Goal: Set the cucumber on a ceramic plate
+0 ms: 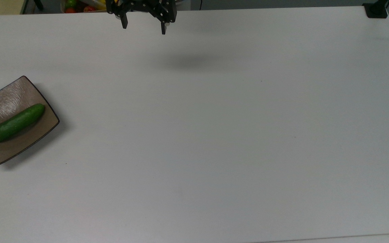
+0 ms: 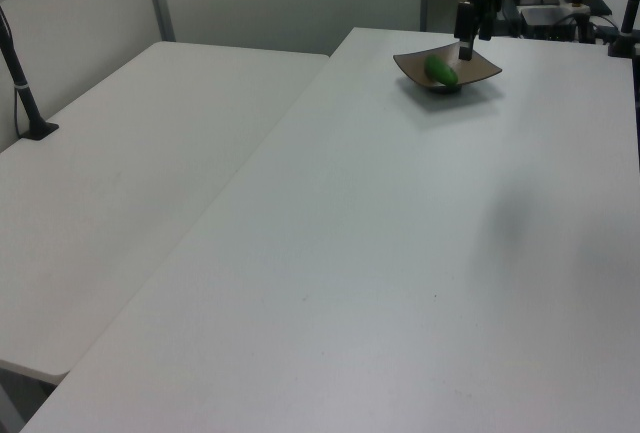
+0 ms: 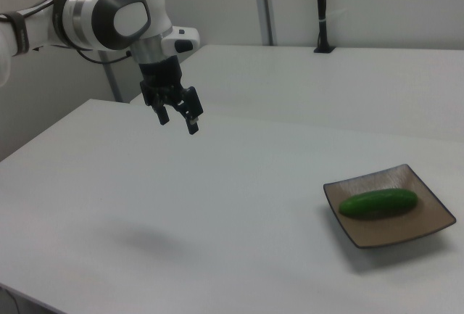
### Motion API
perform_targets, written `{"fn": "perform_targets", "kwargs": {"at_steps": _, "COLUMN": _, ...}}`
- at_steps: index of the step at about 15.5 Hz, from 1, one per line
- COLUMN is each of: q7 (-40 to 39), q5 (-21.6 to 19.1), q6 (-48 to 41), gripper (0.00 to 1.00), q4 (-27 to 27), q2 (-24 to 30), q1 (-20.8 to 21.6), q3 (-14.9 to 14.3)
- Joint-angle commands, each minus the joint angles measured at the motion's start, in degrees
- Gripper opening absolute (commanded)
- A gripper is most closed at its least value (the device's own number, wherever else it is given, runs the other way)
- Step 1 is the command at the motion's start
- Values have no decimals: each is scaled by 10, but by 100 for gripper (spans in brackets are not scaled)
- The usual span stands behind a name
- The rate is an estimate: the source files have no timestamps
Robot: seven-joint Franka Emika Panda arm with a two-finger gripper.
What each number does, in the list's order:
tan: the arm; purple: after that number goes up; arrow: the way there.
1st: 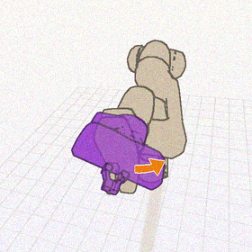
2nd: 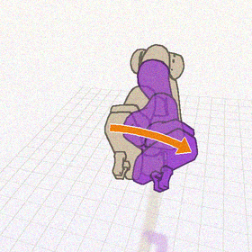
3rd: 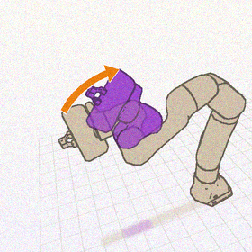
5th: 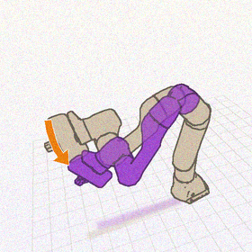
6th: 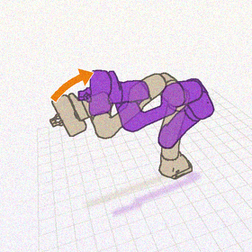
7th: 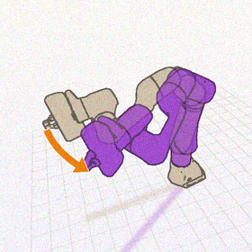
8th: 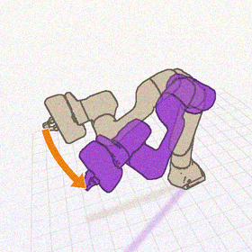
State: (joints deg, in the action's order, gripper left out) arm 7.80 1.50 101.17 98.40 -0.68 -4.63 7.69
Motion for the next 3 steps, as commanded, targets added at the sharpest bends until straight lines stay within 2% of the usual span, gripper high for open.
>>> {"fn": "perform_targets", "kwargs": {"at_steps": 1, "q7": -12, "q5": 9, "q6": 12, "gripper": 100, "q4": 20, "q2": 15, "q1": 6, "q3": -2}}
{"fn": "perform_targets", "kwargs": {"at_steps": 3, "q7": -13, "q5": 9, "q6": 13, "gripper": 100, "q4": 22, "q2": 20, "q1": 6, "q3": -2}}
